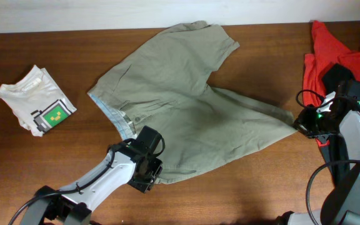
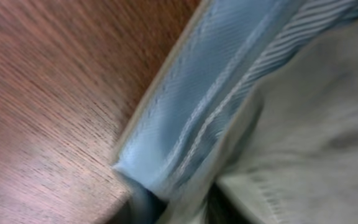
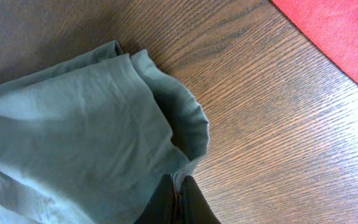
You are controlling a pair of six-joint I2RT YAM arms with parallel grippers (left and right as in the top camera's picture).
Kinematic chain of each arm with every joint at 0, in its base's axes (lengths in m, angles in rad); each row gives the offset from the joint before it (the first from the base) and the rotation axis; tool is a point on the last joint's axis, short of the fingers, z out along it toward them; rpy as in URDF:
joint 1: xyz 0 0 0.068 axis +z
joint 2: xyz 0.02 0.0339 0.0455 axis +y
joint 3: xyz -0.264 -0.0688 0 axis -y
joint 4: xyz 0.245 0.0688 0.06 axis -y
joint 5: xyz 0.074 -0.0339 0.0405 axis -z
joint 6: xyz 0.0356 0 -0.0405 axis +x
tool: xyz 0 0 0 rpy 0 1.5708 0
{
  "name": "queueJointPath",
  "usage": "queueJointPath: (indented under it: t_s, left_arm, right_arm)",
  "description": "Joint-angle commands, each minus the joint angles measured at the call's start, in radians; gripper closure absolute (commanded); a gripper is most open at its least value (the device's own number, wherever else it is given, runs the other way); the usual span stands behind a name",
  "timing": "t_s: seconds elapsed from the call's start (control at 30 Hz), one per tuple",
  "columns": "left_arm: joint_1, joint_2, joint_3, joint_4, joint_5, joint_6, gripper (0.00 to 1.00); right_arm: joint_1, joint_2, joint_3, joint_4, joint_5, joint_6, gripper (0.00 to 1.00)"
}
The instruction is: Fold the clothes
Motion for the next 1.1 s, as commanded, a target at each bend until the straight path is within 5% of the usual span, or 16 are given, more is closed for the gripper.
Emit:
queueJointPath:
  t_s: [0.0,0.13,0.27,0.5,0.73,0.83,1.07]
  left_arm:
    - [-0.004,0.022,-0.003,-0.008,-0.029,-0.003,0.99]
    - [0.021,-0.040,0.003,-0.143,-0.006,0.159,0.99]
    - [0.151,-0.358,0.136,-0.494,-0.064,0.558,1.00]
    - [0.160,-0.806,0.286,-0.740,-0.116,0.607,0.99]
    - [0.161,-0.755,0.219,-0.516,-0.500,0.533,1.00]
    - [0.212,-0.583,0.207,-0.460,-0.652,0.339,0.99]
    - [0.414,-0.138,0.207,-0.016,-0.660,0.341,0.99]
  right_arm:
    - [0.003,-0.013,0.018,-0.001,0.005,-0.010,0.96]
    - [0.003,-0.015,0.018,-0.028,0.005,-0.011,0.96]
    - [-0.012,-0.109,0.033,-0.087,0.005,-0.022,0.96]
    - [-0.062,-0.438,0.187,-0.245,-0.005,-0.132,0.96]
    - [0.304,-0.339,0.229,0.071,0.015,-0.220,0.96]
    - [0.430,-0.171,0.229,0.307,0.070,-0.216,0.96]
    - [0.533,0.164,0.229,0.705,0.069,-0.163,0.96]
